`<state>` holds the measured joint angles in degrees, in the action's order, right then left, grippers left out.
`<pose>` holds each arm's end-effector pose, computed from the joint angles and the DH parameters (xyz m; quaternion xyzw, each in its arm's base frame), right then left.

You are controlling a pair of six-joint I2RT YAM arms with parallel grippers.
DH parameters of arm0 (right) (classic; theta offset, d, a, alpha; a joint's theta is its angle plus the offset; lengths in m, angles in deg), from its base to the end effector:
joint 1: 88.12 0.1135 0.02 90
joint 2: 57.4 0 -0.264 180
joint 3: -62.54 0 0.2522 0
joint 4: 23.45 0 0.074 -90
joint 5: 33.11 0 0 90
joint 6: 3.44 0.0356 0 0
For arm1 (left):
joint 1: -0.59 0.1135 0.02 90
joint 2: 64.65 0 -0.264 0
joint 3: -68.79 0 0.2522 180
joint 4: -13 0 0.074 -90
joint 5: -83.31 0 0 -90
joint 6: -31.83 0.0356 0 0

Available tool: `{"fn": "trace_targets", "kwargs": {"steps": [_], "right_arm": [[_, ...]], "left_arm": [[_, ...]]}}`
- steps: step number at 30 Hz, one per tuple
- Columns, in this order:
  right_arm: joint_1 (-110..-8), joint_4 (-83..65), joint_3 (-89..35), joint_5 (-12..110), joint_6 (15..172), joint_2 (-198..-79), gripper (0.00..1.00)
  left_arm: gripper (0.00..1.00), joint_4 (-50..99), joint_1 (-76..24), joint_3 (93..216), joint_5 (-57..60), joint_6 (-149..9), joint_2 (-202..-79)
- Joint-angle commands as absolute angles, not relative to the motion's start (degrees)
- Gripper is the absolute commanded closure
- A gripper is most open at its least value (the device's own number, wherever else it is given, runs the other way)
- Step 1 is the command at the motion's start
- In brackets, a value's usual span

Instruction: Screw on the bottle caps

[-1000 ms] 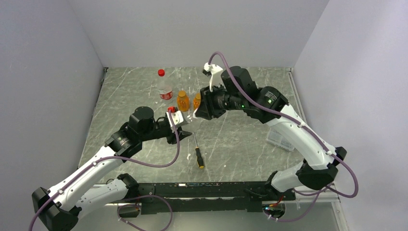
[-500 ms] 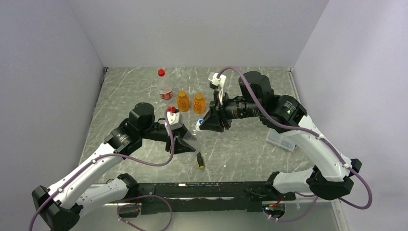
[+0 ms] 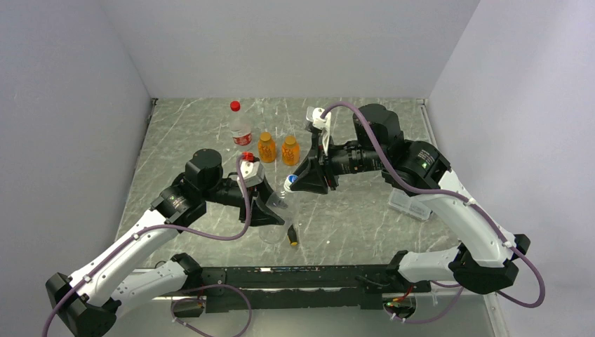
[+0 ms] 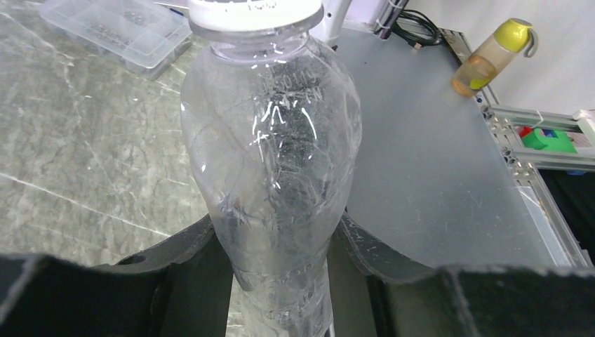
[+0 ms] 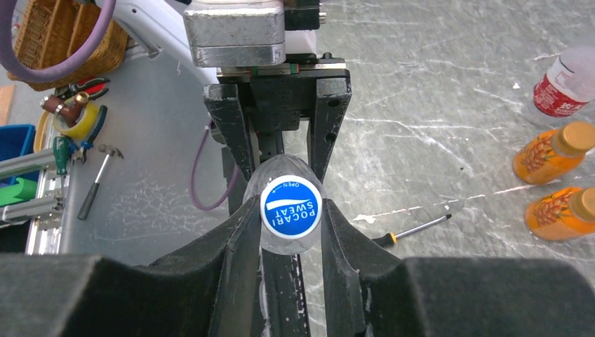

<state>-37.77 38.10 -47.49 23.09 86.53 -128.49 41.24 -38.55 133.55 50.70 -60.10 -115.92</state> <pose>0.1291 0.1868 0.4819 -0.4848 0.6517 0.4446 0.3776 0.1286 -0.1433 0.3546 0.4995 0.5649 -0.5440 0.3681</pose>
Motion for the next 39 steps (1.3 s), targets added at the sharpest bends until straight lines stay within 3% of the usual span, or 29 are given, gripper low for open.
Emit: {"fn": "trace_targets", "kwargs": {"steps": [1, 15, 22, 24, 28, 32, 34, 39], "right_arm": [[-37.50, 36.90, -47.57, 23.92, 86.36, -130.23, 1.00], [-37.32, 49.00, -57.58, 47.52, 107.74, -143.54, 1.00], [-37.23, 44.71, -55.37, 51.21, 118.45, -145.67, 1.00], [-37.23, 43.61, -55.56, 52.23, 119.33, -145.48, 0.96], [-37.21, 41.29, -56.87, 53.68, 119.10, -143.45, 0.72], [-37.55, 39.59, -58.44, 56.62, 116.65, -139.55, 0.31], [-37.73, 38.70, -58.18, 56.71, 113.74, -137.11, 0.18], [-37.93, 34.80, -53.60, 50.97, 103.63, -130.58, 0.01]], "left_arm": [[1.00, 37.29, -38.64, 135.45, 44.38, -56.42, -113.94], [1.00, 38.98, -38.79, 137.62, 7.89, -49.14, -115.40], [1.00, 35.81, -39.18, 136.02, 4.50, -48.62, -116.04], [1.00, 36.61, -39.23, 135.92, 5.47, -48.23, -116.40], [1.00, 40.55, -39.23, 136.06, 7.00, -48.44, -116.92], [1.00, 42.60, -39.22, 134.49, 9.98, -49.34, -115.98], [1.00, 43.00, -39.23, 133.52, 12.63, -49.63, -115.21], [1.00, 45.80, -38.99, 133.50, 23.94, -49.36, -114.50]]}}
